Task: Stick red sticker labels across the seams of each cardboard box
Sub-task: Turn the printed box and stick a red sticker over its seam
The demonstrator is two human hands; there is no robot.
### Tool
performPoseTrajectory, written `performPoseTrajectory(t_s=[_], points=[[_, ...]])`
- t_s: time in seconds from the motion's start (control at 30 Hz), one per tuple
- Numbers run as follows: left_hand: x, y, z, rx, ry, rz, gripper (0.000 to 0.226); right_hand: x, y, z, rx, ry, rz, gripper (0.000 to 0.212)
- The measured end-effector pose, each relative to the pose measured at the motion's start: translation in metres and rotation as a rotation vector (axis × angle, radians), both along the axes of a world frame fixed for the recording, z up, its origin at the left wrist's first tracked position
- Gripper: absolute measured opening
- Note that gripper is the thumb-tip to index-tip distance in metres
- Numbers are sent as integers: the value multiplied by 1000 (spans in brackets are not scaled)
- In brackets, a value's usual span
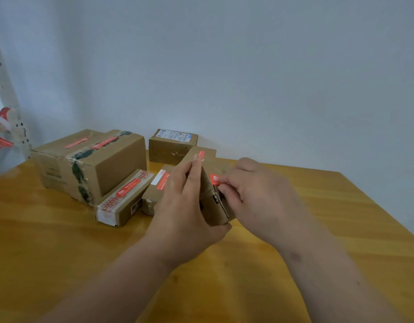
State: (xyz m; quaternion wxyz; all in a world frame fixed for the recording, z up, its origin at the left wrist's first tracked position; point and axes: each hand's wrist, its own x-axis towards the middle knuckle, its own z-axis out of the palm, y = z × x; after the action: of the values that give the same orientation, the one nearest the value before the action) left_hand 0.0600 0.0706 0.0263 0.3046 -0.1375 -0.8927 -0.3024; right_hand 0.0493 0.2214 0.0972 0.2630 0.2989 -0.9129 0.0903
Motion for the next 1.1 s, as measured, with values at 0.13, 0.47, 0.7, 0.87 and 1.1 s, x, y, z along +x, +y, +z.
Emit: performPoseTrajectory(t_s=[0.13,0.47,0.7,0.87,1.1], points=[[-3,0,-2,-39,18,-18,128,-1,0,0,104,182,-21,10],[-5,-3,6,-87,-28,-77,132,-3,3,3,221,305,28,27],[-5,-3,6,-86,-24,-86,130,-14,6,-5,198,363,116,17],[-5,-1,6,-106,-23,-78,129,-12,6,-4,175,357,109,7],[-5,1,6,-129,-9,-78,126,-9,11,-2,138,309,88,11]])
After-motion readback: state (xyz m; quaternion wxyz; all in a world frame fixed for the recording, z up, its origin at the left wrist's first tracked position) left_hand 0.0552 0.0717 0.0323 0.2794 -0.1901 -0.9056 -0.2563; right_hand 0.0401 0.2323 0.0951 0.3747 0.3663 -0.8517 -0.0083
